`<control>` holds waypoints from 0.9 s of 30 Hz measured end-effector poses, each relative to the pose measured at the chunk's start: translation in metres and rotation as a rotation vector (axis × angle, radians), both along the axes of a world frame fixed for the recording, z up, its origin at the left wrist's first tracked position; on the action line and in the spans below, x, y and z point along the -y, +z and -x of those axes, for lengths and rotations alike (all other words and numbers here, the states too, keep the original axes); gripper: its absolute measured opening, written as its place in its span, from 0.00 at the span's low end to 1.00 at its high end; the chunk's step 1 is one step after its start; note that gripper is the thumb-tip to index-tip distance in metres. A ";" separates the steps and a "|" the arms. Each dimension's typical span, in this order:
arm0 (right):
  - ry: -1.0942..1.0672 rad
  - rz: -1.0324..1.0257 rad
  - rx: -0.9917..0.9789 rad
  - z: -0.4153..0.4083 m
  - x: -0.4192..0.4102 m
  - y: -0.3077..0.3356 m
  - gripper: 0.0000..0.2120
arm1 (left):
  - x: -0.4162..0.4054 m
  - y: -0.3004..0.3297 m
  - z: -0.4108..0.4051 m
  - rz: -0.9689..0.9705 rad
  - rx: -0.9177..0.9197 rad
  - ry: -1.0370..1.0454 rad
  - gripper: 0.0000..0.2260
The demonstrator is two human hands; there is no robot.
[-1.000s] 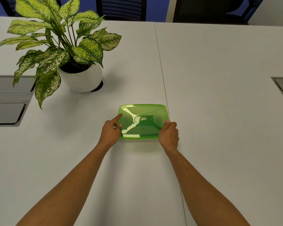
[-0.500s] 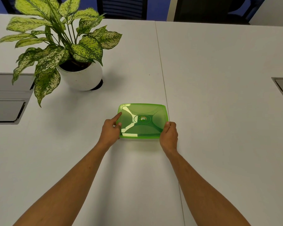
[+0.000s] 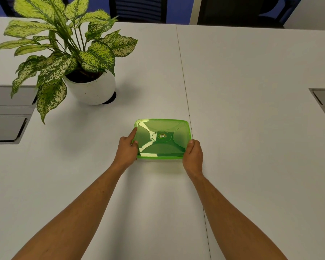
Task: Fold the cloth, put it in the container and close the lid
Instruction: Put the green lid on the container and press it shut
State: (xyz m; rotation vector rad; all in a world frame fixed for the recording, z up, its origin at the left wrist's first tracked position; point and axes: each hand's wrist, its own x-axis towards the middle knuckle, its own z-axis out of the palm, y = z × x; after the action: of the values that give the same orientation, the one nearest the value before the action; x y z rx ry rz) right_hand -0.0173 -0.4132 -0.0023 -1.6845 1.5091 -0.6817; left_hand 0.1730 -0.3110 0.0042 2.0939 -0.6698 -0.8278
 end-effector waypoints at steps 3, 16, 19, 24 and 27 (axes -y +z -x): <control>0.012 -0.028 -0.049 0.001 0.003 -0.001 0.15 | 0.004 0.004 -0.002 -0.045 0.029 0.009 0.26; -0.037 -0.281 -0.230 -0.019 0.045 0.008 0.28 | 0.032 -0.006 -0.005 -0.175 0.242 0.073 0.24; -0.038 -0.245 -0.165 -0.023 0.042 0.003 0.24 | 0.031 -0.011 -0.002 -0.196 0.233 0.031 0.26; -0.026 -0.117 -0.144 -0.022 0.040 -0.001 0.17 | 0.031 -0.012 0.000 -0.192 0.263 0.012 0.26; -0.014 -0.066 -0.147 -0.023 0.038 -0.001 0.16 | 0.030 -0.012 0.000 -0.193 0.271 0.009 0.26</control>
State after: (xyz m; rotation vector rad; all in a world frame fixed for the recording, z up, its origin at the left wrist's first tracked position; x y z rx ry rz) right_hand 0.0053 -0.4514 -0.0031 -1.7068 1.6288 -0.5190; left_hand 0.1734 -0.3409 -0.0080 2.4095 -0.7468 -0.6288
